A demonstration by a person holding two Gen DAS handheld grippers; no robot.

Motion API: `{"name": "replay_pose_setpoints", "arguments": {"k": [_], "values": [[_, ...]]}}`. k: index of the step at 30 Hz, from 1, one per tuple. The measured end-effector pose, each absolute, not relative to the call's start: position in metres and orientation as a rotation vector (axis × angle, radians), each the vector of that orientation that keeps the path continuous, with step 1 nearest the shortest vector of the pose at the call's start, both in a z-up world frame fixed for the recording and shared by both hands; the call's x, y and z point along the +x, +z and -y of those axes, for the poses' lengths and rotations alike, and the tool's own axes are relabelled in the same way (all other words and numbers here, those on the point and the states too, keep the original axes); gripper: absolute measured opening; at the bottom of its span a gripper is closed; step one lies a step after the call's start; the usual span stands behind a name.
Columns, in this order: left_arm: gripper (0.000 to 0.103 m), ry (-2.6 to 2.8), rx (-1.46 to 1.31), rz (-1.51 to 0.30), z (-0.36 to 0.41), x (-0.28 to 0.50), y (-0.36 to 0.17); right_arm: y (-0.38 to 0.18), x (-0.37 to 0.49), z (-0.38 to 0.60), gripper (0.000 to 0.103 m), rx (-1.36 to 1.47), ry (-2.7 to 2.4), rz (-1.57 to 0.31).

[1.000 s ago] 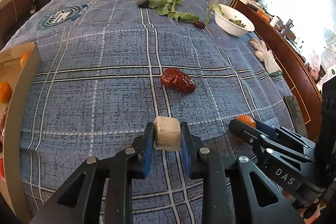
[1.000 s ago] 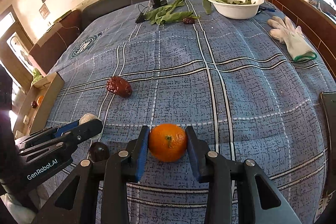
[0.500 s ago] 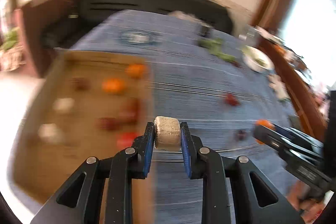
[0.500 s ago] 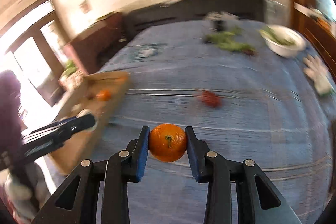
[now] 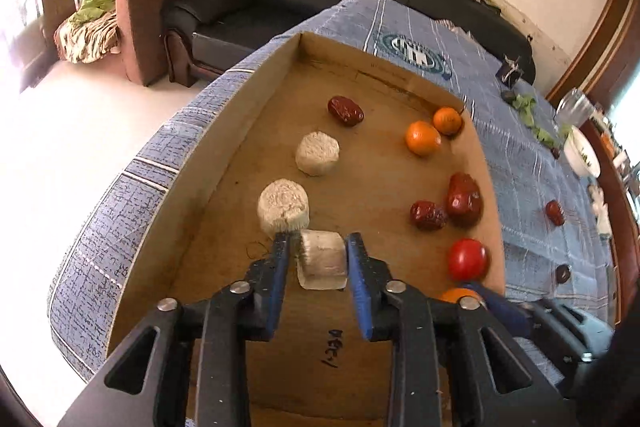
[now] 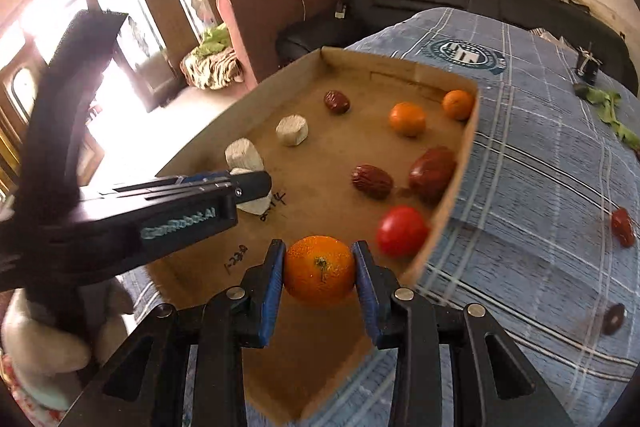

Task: Organize fruits
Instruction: 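Lower the rice cake and mandarin into the box and open both tools, then move both open tools back over the last date and plum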

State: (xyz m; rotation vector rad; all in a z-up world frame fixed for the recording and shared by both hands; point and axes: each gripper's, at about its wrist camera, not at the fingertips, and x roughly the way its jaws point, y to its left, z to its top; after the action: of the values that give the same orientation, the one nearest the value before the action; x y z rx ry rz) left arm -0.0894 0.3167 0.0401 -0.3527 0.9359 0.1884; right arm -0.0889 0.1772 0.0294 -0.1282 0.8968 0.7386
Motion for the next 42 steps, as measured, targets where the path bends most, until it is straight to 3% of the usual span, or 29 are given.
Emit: {"name": "replay_pose_setpoints", "arguments": {"k": [2,6,11,16,25,42], "values": [[0.041,0.195,-0.357,-0.902,-0.317,-0.097,0.048,0.028,-0.089,-0.179,0.040,-0.116,0.737,-0.888],[0.048,0.244,-0.327,-0.801,-0.309,-0.118,0.072,0.049,-0.099,-0.161,0.041,-0.096,0.713,-0.801],[0.091,0.359,-0.255,-0.653,-0.276,-0.151,0.103,0.069,-0.111,-0.107,0.061,0.065,0.634,-0.710],[0.092,0.345,-0.171,-0.595,-0.226,-0.165,0.114,0.063,-0.112,-0.046,0.062,0.248,0.521,-0.724],[0.092,0.251,-0.030,-0.614,-0.154,-0.161,0.114,0.052,-0.113,0.022,0.063,0.331,0.367,-0.724],[0.092,0.236,0.050,-0.642,-0.115,-0.154,0.107,0.036,-0.115,0.077,0.067,0.447,0.305,-0.730]]}}
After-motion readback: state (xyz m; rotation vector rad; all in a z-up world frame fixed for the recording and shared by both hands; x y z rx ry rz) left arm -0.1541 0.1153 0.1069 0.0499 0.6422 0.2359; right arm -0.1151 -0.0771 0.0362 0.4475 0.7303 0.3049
